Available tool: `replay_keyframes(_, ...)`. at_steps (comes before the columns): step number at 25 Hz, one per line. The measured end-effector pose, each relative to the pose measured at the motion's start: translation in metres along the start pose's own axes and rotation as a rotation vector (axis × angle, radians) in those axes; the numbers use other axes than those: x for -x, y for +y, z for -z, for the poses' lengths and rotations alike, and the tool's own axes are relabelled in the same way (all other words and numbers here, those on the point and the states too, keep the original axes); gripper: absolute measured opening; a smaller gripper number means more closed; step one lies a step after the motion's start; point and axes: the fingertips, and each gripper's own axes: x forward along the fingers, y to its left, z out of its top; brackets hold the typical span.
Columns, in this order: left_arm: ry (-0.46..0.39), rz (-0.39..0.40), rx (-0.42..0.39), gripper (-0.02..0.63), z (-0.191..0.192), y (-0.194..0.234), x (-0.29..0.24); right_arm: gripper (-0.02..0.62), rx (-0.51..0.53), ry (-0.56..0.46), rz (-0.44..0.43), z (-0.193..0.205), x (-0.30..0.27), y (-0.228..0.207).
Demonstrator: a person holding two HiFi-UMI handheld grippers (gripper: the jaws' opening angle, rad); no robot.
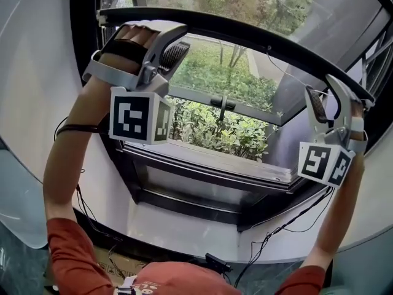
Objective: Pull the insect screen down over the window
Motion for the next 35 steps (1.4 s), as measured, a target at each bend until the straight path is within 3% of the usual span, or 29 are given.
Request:
replay_keyframes(12, 0.013, 0.069, 0.049, 0.161, -0.005, -0.064, 0.02, 0.225, -0.094, -0.013, -0.065, -0.001, 0.022, 0.065)
replay_keyframes(19, 0.024, 0.11, 0.077, 0.161, -0.013, -0.123, 0.047, 0.232, -0.155, -0.026, -0.087, -0.003, 0.048, 0.125)
replay_keyframes(27, 0.022, 0.198, 0.147, 0.161, -0.009, -0.139, 0.055, 0.232, -0.201, -0.038, -0.188, -0.01, 0.053, 0.139)
replay_keyframes(35, 0.031, 0.267, 0.194, 0.161, -0.02, -0.209, 0.081, 0.233, -0.254, -0.033, -0.266, -0.007, 0.081, 0.211)
